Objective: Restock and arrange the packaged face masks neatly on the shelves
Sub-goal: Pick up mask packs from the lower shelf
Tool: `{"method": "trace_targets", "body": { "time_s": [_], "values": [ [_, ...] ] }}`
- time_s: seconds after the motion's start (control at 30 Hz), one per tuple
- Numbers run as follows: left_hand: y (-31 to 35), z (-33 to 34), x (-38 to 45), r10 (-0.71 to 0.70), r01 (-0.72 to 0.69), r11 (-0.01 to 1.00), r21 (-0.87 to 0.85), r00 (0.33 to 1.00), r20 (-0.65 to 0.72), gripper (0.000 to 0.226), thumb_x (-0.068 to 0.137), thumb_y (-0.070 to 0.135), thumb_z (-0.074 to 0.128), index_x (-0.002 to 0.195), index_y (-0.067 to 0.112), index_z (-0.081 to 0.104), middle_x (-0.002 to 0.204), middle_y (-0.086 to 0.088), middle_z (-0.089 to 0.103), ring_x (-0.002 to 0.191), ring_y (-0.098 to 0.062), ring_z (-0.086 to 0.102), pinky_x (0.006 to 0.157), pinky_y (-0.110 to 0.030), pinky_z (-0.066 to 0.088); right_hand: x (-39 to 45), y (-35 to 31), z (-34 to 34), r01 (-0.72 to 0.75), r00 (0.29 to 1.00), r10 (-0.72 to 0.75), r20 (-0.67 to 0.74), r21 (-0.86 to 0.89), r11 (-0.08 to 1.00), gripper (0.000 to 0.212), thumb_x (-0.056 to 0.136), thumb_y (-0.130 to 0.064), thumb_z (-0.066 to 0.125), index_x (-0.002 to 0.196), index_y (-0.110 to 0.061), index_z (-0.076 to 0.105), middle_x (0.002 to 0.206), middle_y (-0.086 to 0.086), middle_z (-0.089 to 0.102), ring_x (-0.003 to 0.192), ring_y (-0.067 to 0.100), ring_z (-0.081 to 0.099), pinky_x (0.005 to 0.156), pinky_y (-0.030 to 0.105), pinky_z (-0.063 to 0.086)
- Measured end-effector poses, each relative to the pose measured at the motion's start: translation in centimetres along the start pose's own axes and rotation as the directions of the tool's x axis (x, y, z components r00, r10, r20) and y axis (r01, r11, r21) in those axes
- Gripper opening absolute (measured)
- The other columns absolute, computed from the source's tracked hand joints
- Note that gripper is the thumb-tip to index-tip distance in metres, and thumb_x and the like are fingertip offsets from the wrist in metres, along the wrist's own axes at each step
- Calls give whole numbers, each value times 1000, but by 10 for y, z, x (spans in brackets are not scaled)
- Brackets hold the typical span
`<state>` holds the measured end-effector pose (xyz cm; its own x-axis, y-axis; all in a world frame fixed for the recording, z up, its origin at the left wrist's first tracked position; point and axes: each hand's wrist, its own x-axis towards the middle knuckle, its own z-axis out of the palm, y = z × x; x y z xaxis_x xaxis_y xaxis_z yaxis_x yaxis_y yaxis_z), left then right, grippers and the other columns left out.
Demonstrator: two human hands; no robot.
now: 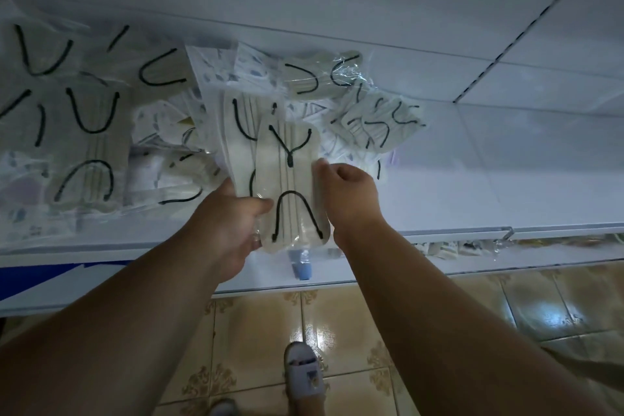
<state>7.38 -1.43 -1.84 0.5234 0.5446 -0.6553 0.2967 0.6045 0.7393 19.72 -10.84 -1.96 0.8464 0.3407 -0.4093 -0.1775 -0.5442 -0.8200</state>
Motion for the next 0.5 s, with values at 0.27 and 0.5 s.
{"method": "trace_targets", "body": {
  "time_s": [0.27,0.5],
  "values": [
    [12,38,38,110,-103,987,124,993,-51,26,91,-1,64,96,22,54,99,-8,62,87,-26,63,86,-50,58,115,3,-29,193,961,-278,-4,-711,676,72,85,-61,60,147,-35,33,154,12,30,141,34,30,113,48,34],
    [3,47,49,90,-82,989,122,994,-60,28,94,0,60,116,15,52,108,-12,60,90,-28,61,82,-45,57,150,7,-30,206,964,-261,43,-742,638,39,96,-46,46,131,-29,47,121,10,61,109,34,59,91,44,52]
  ]
}}
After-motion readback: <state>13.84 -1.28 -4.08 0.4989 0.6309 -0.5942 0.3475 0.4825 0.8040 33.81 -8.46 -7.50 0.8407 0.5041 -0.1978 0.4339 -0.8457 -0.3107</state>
